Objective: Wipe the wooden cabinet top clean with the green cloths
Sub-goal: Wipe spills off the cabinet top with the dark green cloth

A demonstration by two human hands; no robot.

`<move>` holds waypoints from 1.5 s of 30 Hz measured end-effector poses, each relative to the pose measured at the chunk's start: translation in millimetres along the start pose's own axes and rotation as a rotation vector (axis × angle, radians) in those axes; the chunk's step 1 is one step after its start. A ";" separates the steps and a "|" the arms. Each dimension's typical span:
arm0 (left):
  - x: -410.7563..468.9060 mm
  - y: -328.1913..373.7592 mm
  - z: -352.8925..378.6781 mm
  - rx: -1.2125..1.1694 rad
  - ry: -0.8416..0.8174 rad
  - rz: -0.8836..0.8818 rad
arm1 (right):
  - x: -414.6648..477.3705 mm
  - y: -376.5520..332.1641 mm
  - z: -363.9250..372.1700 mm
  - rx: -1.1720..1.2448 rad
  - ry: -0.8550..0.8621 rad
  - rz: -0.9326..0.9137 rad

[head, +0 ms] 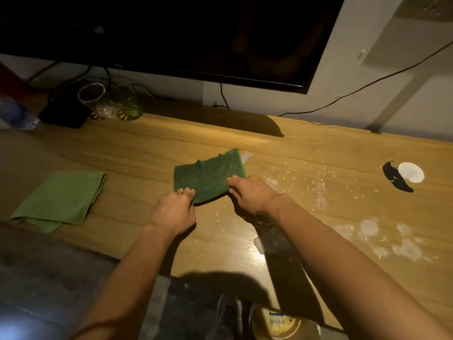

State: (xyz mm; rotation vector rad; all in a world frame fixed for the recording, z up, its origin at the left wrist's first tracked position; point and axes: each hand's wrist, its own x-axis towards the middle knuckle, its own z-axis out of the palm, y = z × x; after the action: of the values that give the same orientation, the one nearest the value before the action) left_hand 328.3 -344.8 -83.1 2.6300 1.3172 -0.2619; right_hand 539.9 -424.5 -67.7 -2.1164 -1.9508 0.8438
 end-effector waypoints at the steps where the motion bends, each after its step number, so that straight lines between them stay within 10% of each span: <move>1: -14.3 3.8 4.1 -0.002 -0.002 -0.018 | -9.0 -2.8 2.8 0.000 -0.013 -0.004; 15: -143.5 89.9 48.0 -0.174 -0.001 -0.126 | -121.2 -8.3 30.5 -0.007 -0.083 0.007; 45: -241.1 167.5 87.0 -0.246 -0.138 0.349 | -332.9 15.3 111.2 0.024 -0.005 0.209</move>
State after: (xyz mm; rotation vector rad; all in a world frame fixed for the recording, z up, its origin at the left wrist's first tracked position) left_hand 314.3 -650.5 -94.5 2.5209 0.7741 -0.2085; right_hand 498.8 -773.4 -66.5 -2.3361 -1.7332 0.9026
